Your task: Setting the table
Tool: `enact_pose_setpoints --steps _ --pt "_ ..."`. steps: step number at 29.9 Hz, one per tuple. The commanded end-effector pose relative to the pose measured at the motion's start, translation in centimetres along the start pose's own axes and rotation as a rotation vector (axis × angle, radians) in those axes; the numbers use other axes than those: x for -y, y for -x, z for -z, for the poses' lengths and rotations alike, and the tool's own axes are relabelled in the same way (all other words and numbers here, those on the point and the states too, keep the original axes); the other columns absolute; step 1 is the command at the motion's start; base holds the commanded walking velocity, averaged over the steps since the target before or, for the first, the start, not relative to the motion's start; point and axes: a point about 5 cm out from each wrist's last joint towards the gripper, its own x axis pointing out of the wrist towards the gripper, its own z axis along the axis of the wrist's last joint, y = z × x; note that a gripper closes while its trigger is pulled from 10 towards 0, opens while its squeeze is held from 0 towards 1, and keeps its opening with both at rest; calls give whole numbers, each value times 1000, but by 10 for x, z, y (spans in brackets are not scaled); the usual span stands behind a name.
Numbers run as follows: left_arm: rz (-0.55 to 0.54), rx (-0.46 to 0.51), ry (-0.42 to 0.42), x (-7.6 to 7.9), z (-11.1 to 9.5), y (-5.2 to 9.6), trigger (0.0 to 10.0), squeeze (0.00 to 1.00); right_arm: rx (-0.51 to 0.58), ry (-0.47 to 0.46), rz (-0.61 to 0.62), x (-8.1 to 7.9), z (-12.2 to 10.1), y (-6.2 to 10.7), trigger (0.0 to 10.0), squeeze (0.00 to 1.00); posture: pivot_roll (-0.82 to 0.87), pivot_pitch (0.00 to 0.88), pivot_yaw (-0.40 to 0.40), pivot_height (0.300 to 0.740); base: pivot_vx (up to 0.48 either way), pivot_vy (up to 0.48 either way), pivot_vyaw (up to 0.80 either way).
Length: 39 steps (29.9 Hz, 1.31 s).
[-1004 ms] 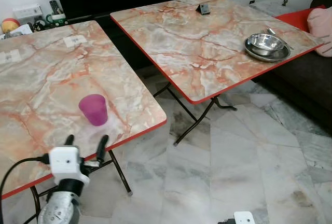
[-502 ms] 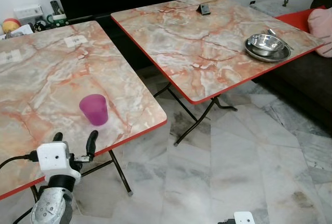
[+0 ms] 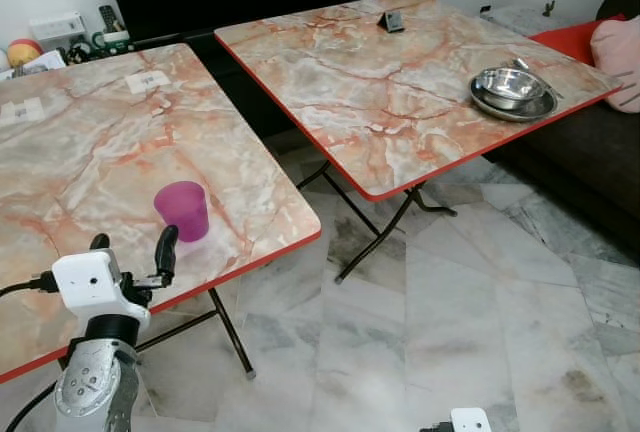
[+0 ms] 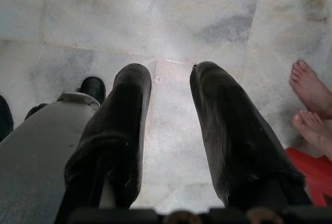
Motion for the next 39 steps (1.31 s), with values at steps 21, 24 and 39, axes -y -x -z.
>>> enact_pose_setpoints --steps 21,24,39 --pt "20 18 20 1 -10 -4 10000 0 -1 11 -1 0 2 1 10000 0 73 103 -34 740 244 0 82" --pt "46 1 26 3 -8 -3 10000 0 -2 10 0 0 2 1 10000 0 73 103 -34 740 0 0 0" --pt "103 20 54 -2 -19 1 10000 0 -1 13 5 0 2 0 10000 0 80 108 -38 740 0 0 0"
